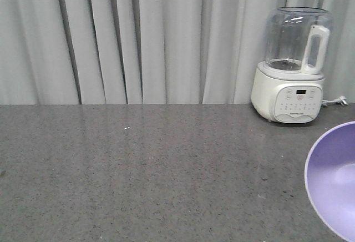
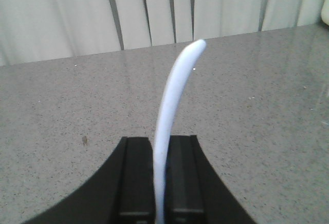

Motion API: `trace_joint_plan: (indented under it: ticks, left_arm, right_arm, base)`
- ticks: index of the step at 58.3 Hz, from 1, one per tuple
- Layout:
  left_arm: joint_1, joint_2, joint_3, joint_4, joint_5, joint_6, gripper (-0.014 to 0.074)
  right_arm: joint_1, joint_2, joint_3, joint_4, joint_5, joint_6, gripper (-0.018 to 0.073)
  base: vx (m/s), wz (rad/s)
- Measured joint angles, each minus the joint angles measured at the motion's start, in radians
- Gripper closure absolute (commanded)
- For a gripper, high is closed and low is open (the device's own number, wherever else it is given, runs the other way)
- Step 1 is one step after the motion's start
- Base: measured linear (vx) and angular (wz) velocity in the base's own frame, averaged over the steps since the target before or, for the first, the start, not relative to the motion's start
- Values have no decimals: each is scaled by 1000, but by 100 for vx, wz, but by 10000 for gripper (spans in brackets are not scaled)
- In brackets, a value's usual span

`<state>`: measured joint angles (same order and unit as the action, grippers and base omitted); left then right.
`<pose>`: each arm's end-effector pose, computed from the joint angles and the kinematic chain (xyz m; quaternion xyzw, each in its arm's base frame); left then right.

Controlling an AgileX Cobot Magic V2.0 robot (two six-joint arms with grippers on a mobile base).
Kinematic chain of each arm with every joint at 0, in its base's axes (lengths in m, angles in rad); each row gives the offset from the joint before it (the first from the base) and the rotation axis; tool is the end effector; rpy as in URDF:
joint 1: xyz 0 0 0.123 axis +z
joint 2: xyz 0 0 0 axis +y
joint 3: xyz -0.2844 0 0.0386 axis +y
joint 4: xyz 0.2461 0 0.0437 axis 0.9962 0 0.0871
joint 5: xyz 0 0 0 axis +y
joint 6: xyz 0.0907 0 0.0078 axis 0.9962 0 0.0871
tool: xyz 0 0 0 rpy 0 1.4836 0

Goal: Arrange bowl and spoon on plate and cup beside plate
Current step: 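Drive the base to the counter with the pale blue plate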

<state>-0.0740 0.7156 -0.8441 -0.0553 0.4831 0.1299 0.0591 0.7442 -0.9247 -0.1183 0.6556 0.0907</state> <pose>0.1364 -0.0125 0.3895 0.0693 0.7918 -0.0081 0.6068 0.1355 0.0014 0.3970 -0.0057 0.8289 -0.0142 0.5592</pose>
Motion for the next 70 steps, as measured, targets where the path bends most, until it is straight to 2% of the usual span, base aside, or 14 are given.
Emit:
trace_joint_plan:
  ticks: [39, 70]
  left_arm:
    - [0, -8, 0, 0, 0, 0, 602]
    - [0, -9, 0, 0, 0, 0, 602]
  right_arm:
    - [0, 0, 0, 0, 0, 0, 568]
    - [0, 0, 0, 0, 0, 0, 568]
  base:
    - [-15, -52]
    - [5, -69]
